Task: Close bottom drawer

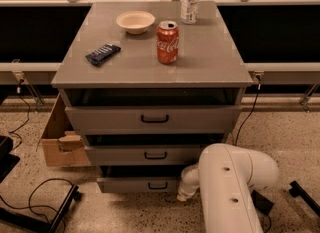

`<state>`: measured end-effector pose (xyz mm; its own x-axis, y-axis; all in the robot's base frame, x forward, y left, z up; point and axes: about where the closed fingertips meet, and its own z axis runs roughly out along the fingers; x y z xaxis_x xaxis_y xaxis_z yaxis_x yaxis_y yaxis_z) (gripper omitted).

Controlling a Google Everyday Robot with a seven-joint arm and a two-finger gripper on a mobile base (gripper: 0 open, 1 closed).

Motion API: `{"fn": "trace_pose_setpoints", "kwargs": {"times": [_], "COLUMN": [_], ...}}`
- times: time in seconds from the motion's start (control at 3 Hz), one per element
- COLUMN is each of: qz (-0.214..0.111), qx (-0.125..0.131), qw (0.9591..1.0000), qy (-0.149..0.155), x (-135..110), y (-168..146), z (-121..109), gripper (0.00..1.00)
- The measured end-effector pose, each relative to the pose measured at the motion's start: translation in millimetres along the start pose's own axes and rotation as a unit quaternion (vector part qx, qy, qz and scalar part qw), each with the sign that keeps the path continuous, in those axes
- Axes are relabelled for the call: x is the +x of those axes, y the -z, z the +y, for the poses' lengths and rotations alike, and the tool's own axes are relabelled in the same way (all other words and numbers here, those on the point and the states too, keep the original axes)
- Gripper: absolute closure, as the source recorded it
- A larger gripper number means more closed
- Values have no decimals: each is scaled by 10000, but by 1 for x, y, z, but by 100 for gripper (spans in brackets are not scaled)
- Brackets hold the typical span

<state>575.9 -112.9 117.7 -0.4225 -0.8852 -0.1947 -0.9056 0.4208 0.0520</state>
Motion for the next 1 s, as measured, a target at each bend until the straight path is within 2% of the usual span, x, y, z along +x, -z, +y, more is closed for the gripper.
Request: {"fn": "trace_pose_setpoints", "kwargs": {"times": [0.67, 1.0], "qz": [12, 17], "qx": [-30, -43], "qw": [10000, 10000], "qy": [1, 1], "x": [1, 2], "y": [-3, -4], "z": [3, 5], "gripper": [13, 0]}}
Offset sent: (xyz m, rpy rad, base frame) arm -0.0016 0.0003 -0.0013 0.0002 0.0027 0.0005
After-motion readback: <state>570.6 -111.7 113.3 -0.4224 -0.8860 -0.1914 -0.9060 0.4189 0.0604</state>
